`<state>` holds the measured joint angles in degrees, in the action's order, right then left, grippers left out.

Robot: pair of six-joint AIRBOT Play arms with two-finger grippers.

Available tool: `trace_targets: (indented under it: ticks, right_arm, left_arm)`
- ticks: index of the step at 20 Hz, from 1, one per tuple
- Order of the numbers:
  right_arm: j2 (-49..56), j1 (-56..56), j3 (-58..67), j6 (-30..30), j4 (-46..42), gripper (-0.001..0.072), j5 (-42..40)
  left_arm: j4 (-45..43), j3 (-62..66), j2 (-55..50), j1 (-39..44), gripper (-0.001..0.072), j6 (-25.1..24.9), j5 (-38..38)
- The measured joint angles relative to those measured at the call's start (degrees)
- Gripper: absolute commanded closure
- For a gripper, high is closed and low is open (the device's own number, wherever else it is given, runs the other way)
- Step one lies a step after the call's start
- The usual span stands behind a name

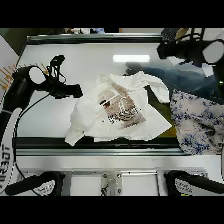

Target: Fold the clothes and pants, and hang the long-sleeved shirts on hangers.

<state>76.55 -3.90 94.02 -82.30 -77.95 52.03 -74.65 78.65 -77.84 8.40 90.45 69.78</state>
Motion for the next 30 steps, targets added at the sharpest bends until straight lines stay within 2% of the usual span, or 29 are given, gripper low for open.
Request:
trace_targets:
  ticks: [4,9,10,12,13,18,26,27,28,29,30]
  right_arm:
    - [-11.2,4.6,-17.1,1.7,0.1,0.0009,6.4]
    - [-24.4,10.6,-42.9,-7.5,-1.1,0.0009,11.5]
    - [-25.9,11.7,-46.8,-9.6,-1.5,0.0009,12.6]
    - [-27.9,13.5,-53.4,-14.1,-1.6,0.0009,14.2]
    - [-28.6,14.2,-56.2,-16.4,-1.6,0.0009,14.8]
    - [-28.4,15.3,-65.8,-25.4,2.6,0.0009,12.0]
    - [-18.5,4.4,-70.0,-27.1,17.6,0.0010,-6.4]
    - [-17.4,2.9,-69.9,-27.1,18.6,0.0042,-8.0]
    - [-16.3,1.5,-69.7,-27.1,19.7,0.0258,-9.9]
    - [-15.4,0.5,-69.5,-26.7,19.7,0.0542,-11.0]
    - [-14.7,-0.3,-69.1,-25.5,19.7,0.0689,-11.6]
  left_arm:
    - [2.6,2.7,-10.0,-6.1,-0.0008,-0.4,-0.4]
    - [9.7,3.5,-19.4,-7.9,-0.0007,-2.4,0.1]
    - [10.5,3.5,-20.6,-7.6,0.0095,-2.7,0.2]
    - [11.5,3.6,-22.6,-6.8,0.0545,-3.1,0.3]
    - [11.7,3.6,-23.2,-6.4,0.0688,-3.2,0.2]
    - [12.5,3.8,-24.2,-6.5,0.0688,-3.6,-0.4]
    - [12.8,3.8,-24.3,-7.2,0.0688,-4.1,0.4]
    - [12.7,3.8,-24.2,-7.2,0.0688,-4.4,0.8]
    - [12.7,3.8,-23.8,-7.2,0.0688,-4.6,1.0]
    - [12.1,3.8,-23.1,-7.2,0.0689,-4.7,1.1]
    - [11.2,3.8,-22.1,-7.2,0.0689,-4.9,1.4]
